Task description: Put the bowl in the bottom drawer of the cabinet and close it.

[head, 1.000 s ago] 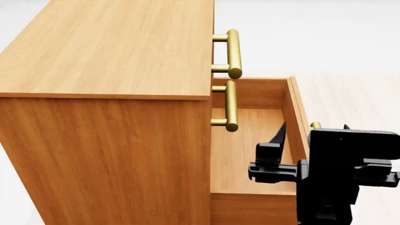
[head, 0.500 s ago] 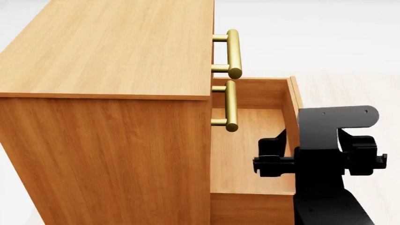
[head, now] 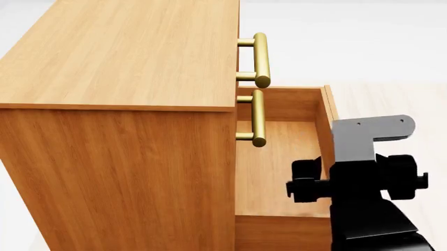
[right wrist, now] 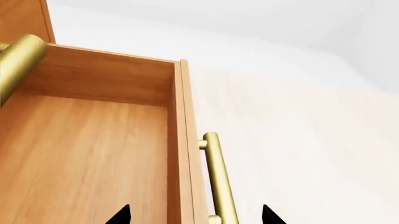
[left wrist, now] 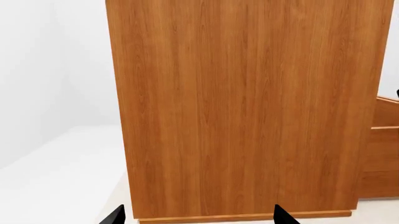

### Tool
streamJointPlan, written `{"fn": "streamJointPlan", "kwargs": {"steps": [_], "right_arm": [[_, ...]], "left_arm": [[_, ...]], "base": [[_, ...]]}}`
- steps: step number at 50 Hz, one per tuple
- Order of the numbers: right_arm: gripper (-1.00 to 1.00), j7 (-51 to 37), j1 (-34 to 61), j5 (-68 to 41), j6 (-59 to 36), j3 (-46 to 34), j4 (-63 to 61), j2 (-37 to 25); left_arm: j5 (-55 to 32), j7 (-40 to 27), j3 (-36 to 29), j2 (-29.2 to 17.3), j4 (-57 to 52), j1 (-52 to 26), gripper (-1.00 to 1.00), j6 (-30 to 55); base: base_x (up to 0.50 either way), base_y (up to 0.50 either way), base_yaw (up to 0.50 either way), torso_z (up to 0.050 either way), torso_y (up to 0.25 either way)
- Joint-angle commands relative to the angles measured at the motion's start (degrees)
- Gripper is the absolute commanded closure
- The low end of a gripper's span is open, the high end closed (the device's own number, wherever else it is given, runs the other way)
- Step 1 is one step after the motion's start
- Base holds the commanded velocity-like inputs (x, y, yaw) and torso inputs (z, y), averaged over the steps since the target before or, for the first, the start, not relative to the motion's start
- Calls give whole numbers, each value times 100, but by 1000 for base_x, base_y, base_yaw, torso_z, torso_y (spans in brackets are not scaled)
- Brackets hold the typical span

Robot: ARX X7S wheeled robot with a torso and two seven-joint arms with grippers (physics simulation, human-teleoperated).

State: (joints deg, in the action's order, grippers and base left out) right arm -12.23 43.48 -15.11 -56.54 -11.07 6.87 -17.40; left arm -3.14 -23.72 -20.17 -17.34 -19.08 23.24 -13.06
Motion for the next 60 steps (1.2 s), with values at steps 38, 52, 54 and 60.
{"fn": "streamJointPlan", "kwargs": {"steps": [38, 52, 54, 60], "right_arm": [[-100, 159, 294, -88, 208, 43, 1356, 40], [-100, 9, 243, 82, 666, 73, 1708, -57], [-100, -3, 239, 88, 697, 83, 1739, -64], [-100, -7, 219, 97, 755, 94, 1747, -112]], "left_arm": [[-7, -172, -140, -124, -19, -54, -100, 32], [-46, -209, -160, -161, -7, -59, -100, -3], [-49, -216, -164, -168, -22, -53, -100, 2], [-50, -231, -181, -174, 8, -68, -100, -19]], "base": [[0, 0, 0, 0, 0], [0, 0, 0, 0, 0], [0, 0, 0, 0, 0], [0, 0, 0, 0, 0]]}}
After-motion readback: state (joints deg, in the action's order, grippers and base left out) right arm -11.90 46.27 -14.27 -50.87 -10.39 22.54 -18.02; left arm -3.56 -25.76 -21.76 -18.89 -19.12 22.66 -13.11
